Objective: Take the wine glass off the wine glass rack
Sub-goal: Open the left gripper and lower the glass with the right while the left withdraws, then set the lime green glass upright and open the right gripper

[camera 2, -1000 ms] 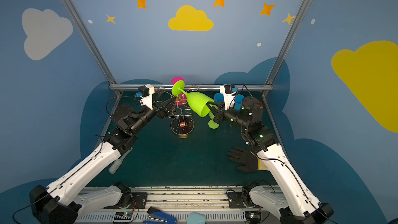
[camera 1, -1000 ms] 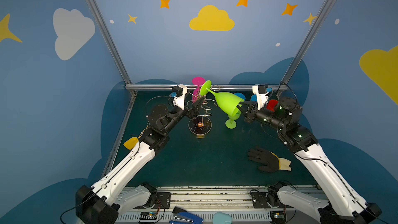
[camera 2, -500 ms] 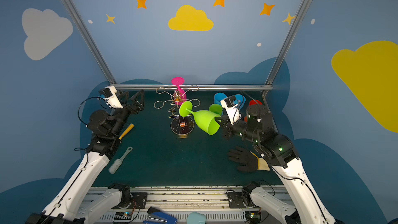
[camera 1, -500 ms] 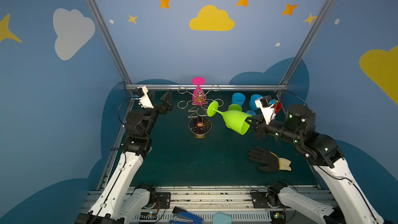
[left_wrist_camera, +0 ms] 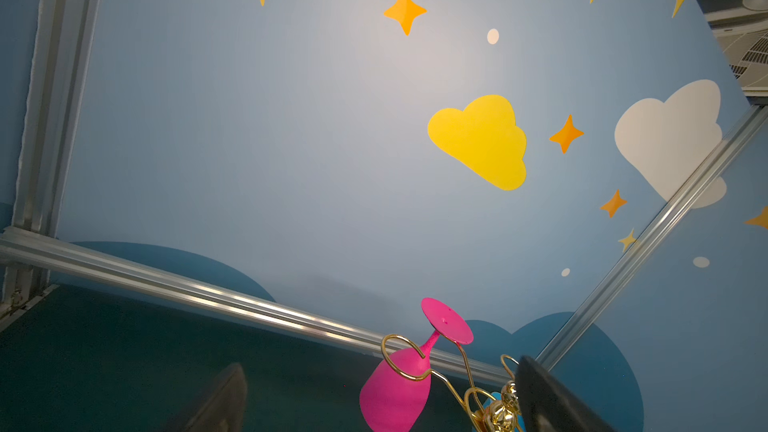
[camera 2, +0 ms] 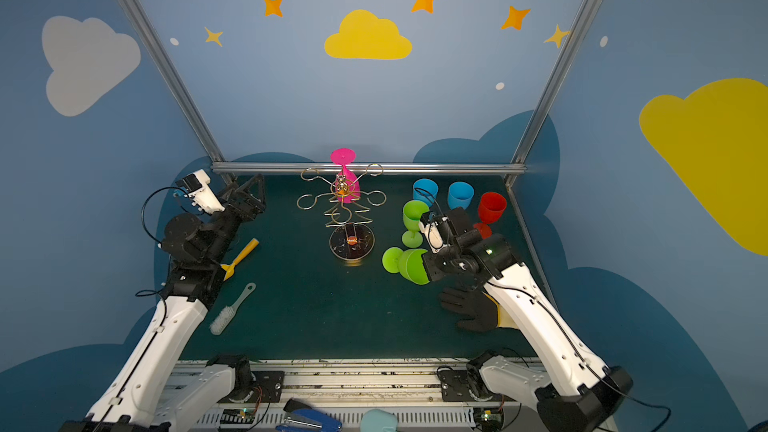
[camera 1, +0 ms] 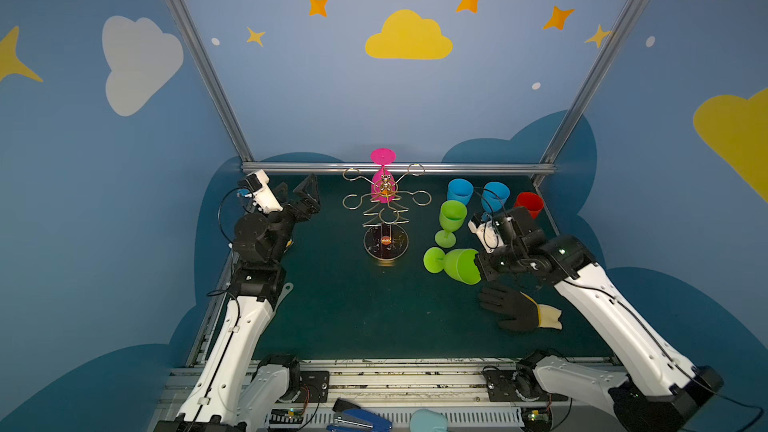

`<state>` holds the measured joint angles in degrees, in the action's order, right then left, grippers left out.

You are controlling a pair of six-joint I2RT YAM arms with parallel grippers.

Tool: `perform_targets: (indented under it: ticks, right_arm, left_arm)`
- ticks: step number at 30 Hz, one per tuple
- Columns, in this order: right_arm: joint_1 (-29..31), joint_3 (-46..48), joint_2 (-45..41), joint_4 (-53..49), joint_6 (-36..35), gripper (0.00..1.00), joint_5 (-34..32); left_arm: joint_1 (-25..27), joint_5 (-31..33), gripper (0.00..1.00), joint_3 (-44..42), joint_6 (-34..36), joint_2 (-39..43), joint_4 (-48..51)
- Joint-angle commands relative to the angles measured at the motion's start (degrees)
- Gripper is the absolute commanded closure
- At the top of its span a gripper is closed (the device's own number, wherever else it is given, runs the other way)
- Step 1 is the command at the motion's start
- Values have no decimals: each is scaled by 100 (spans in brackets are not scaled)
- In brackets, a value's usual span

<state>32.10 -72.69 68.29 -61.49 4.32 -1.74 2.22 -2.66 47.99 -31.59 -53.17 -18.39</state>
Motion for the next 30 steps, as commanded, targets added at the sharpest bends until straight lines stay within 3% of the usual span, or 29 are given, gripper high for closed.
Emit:
perform_targets:
  ticks: [1, 11, 14, 18, 25, 30]
  right_arm:
    - [20, -66, 403, -170, 123, 100, -499]
    - [-18, -897, 1897, -563, 176, 100, -556]
    - [-27, -1405, 2474, -1020, 579, 100, -580]
    - [-8, -1406, 2676, -784, 535, 100, -415]
    - [-24, -1463, 2716, -603, 526, 81, -240]
    - [-122, -1516, 2442, -475, 508, 60, -93]
  left_arm:
    - [-63, -79, 1, -33, -41, 161, 82]
    - [-153, -122, 1, -39, -40, 236, 180]
    - [-184, -118, 1, -40, -18, 263, 224]
    - [-214, -113, 1, -50, 0, 295, 258]
    - [-242, -97, 1, -23, 14, 274, 284]
    - [-273, -78, 1, 72, -59, 109, 318]
